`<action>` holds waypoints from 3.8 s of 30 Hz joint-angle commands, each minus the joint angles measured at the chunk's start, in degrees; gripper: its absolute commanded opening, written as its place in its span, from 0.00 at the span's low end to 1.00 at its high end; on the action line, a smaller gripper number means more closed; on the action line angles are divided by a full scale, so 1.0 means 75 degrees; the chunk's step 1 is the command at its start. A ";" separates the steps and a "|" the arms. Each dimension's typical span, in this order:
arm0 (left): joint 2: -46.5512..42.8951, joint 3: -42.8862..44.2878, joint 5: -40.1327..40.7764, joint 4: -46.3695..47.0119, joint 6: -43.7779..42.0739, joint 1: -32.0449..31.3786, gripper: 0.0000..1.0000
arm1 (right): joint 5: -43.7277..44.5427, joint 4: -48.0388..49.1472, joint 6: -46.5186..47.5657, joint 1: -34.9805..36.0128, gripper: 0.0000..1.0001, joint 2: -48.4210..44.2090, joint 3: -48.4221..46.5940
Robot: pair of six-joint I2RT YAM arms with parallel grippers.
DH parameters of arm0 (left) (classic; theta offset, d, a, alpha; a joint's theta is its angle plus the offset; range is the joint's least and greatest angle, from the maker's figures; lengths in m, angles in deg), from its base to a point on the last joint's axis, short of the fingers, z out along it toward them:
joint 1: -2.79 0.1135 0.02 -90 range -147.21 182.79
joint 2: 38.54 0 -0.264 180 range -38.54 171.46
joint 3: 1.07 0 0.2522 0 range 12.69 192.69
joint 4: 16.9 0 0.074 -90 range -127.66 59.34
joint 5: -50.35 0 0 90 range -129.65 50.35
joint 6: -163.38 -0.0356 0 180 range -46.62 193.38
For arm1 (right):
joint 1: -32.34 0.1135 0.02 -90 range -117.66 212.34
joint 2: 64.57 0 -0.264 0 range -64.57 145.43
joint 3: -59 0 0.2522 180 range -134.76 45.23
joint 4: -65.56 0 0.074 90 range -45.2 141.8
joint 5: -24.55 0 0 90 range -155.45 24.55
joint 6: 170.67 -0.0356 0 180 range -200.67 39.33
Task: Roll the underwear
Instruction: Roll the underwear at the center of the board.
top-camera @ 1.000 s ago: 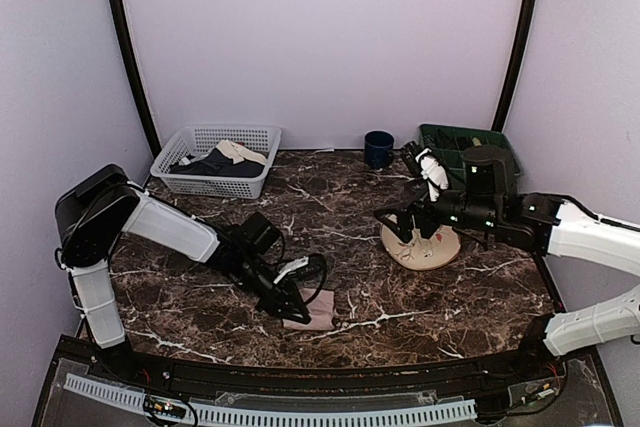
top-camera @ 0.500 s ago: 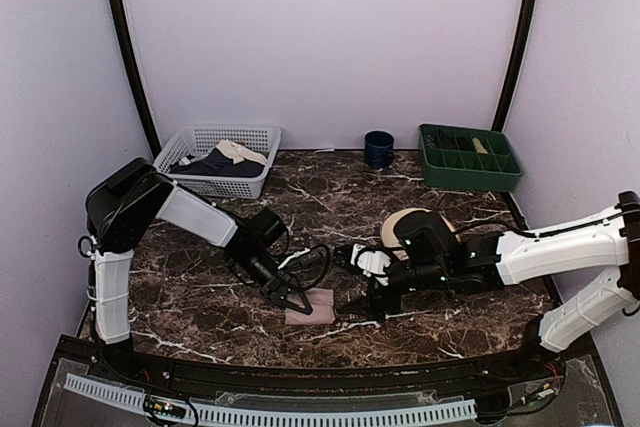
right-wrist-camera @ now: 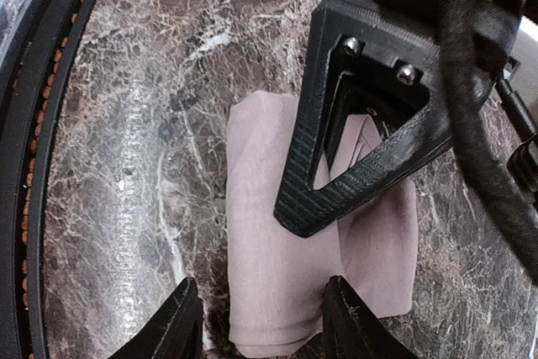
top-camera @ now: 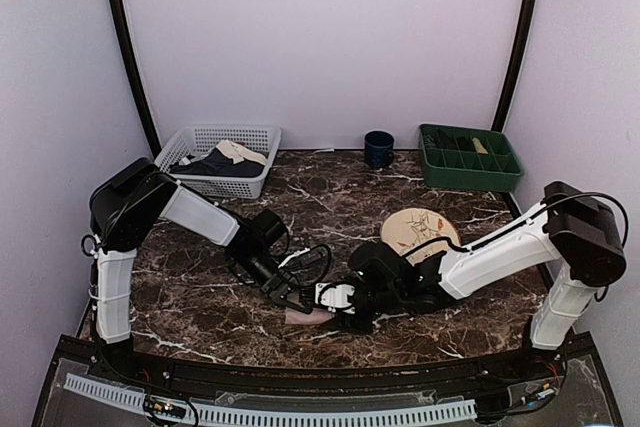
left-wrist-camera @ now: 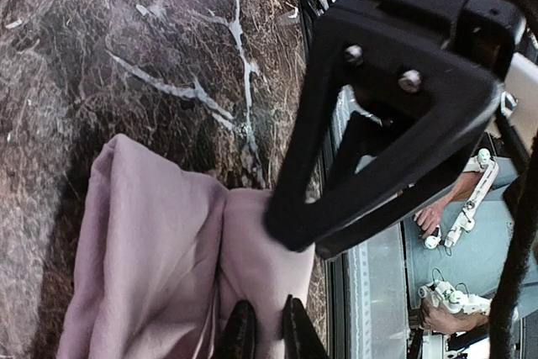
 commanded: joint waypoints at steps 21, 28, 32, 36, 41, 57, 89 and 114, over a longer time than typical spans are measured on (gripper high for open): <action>-0.1190 -0.0413 0.1415 0.0149 0.0321 0.0647 0.41 | -0.0344 -0.1078 -0.0436 0.0166 0.00 0.0645 -0.0536; -0.3950 -0.1458 0.3889 0.0943 0.0673 0.1679 0.70 | -0.1441 -0.2432 -0.1533 -0.0112 0.00 0.0689 -0.1081; -0.5609 -0.2214 0.5661 0.1699 0.0635 0.1743 0.83 | -0.2093 -0.3533 -0.2074 -0.0423 0.00 0.0977 -0.1725; -0.7131 -0.2706 0.6865 0.2400 0.0769 0.1749 0.97 | -0.2977 -0.4427 -0.2400 -0.0748 0.00 0.1431 -0.2399; -0.8138 -0.2719 0.7293 0.2222 0.0894 0.1750 0.99 | -0.4170 -0.4753 -0.2777 -0.1203 0.00 0.1892 -0.2928; -0.8067 -0.4204 0.7051 0.1823 -0.0209 -0.1502 0.99 | -0.6525 -0.4718 -0.3245 -0.2318 0.00 0.3395 -0.3400; -0.3984 -0.3835 0.7624 0.3895 -0.1619 -0.3309 0.15 | -0.5746 -0.4338 -0.3231 -0.2465 0.10 0.2906 -0.3197; -0.1172 -0.1162 0.1270 0.0153 -0.0573 -0.0676 0.08 | -0.0052 -0.1932 -0.1604 -0.0413 0.48 -0.2097 -0.0037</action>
